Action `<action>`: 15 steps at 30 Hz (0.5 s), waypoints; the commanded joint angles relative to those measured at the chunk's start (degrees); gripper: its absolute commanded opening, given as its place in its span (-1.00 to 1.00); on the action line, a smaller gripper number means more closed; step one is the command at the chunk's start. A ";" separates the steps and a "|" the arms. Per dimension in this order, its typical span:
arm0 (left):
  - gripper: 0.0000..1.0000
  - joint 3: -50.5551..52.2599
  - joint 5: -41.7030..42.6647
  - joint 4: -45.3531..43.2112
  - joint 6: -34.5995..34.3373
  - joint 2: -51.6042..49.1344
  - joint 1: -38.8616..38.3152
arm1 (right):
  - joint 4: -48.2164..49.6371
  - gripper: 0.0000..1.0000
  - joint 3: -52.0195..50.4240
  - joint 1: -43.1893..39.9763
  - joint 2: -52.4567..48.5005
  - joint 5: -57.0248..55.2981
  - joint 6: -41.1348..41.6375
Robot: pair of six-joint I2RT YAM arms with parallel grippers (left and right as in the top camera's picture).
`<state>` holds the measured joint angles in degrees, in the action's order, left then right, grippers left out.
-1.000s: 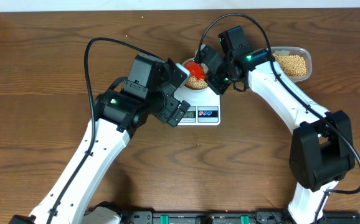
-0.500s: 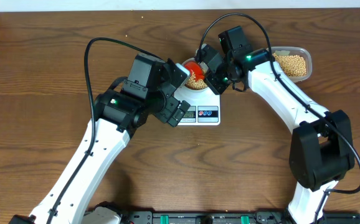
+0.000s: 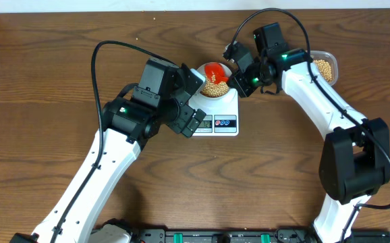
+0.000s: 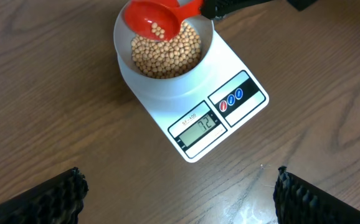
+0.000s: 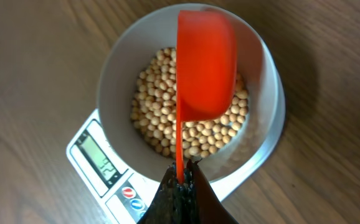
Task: Scoop item into bowl and weigh 50g on scale
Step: 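Tilt the scoop further with the right gripper to trickle remaining soybeans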
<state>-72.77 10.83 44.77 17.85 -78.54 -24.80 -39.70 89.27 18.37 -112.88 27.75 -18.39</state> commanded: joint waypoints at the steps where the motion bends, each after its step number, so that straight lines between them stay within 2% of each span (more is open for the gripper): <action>1: 0.95 -0.20 0.68 0.00 -0.09 -0.13 0.20 | -0.31 -0.98 1.84 -1.42 -0.46 6.08 0.85; 15: 0.96 -0.20 0.68 0.00 -0.09 -0.13 0.20 | -0.98 -0.98 1.86 -2.69 3.63 6.49 1.03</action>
<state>-72.77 10.83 44.75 17.85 -78.54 -24.80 -40.56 89.34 15.97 -112.36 32.64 -18.15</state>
